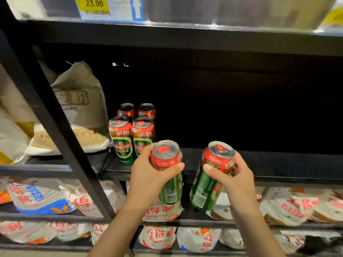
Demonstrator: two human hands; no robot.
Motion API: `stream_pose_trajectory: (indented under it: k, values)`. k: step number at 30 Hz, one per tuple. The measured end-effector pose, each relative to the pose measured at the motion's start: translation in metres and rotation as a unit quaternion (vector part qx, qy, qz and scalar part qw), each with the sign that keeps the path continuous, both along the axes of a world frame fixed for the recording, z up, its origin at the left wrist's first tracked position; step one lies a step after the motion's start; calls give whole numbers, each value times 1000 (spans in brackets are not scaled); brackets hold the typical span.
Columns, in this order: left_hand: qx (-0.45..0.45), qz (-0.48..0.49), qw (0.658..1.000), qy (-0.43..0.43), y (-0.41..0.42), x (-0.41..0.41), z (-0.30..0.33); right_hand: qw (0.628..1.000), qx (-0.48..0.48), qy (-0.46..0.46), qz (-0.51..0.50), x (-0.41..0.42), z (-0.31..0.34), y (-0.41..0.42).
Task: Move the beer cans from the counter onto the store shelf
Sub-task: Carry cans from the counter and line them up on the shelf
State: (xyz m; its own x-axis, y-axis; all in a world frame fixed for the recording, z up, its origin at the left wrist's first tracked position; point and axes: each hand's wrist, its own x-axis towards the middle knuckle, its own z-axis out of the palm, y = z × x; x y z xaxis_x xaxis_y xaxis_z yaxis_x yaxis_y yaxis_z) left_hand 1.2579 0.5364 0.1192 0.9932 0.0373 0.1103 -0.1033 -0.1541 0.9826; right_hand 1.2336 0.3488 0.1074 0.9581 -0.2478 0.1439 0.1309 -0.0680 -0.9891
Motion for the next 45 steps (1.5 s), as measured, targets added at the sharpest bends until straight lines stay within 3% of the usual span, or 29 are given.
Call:
stream_pose_trajectory:
  k: [6,15,23,36,45]
  values:
    - [0,6,1000,-22,-32,58,1,1000,-13,-15,4,59,1,-13]
    - [65,107,992,-6,-63,142,-20,1000,5,13,-2,149,-9,-28]
    - [87,155,982,-55,-71,178,-33,999,16,31,2,190,-24,-31]
    - [79,105,991,-17,-68,202,-31,999,-34,28,4,218,-30,-30]
    - [-10,85,996,-37,-68,199,-43,998,-54,15,13,222,-37,-25]
